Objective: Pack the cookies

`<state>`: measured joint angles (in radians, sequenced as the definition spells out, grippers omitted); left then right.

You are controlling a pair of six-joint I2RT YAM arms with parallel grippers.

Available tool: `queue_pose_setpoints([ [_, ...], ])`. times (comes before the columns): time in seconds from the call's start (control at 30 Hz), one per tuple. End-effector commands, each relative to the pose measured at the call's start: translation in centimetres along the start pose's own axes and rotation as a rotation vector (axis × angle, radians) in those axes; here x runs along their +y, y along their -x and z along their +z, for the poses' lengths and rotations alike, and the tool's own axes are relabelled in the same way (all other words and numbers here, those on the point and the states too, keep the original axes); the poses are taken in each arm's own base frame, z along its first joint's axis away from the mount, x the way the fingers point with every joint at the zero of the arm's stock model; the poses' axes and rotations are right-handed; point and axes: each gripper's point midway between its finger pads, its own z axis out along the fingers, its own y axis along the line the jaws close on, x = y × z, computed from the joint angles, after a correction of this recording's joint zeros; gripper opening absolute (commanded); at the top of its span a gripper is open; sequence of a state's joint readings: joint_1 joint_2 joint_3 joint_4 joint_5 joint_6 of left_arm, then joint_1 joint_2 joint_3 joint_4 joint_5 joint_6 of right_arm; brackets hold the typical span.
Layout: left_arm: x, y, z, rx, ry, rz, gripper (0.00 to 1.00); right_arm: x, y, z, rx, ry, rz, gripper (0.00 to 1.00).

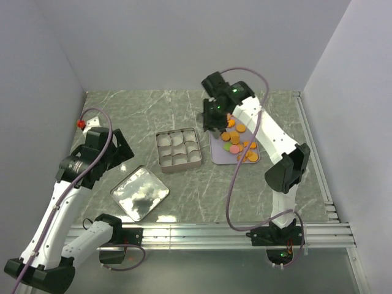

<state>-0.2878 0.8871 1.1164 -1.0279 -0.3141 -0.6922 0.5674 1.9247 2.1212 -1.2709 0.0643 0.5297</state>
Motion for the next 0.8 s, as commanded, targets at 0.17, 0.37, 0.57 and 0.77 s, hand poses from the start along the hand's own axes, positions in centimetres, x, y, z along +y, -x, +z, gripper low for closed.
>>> queue_pose_setpoints([
  [0.17,1.7,3.1,-1.3,-0.244,-0.004,-0.001,0.99,5.3,-3.8,0.2,0.094,0.106,-0.103,0.34],
  [0.37,2.6,5.3,-3.4,-0.475,-0.073,-0.070,0.99,6.1,-3.1,1.3,0.103,0.105,-0.134,0.34],
  [0.57,4.5,4.5,-2.8,-0.609,-0.082,-0.097,0.99,5.6,-3.3,3.1,0.131,0.060,-0.151,0.34],
  [0.77,4.3,4.3,-3.6,-0.660,-0.148,-0.080,0.99,5.1,-4.2,4.6,0.155,0.038,-0.152,0.38],
])
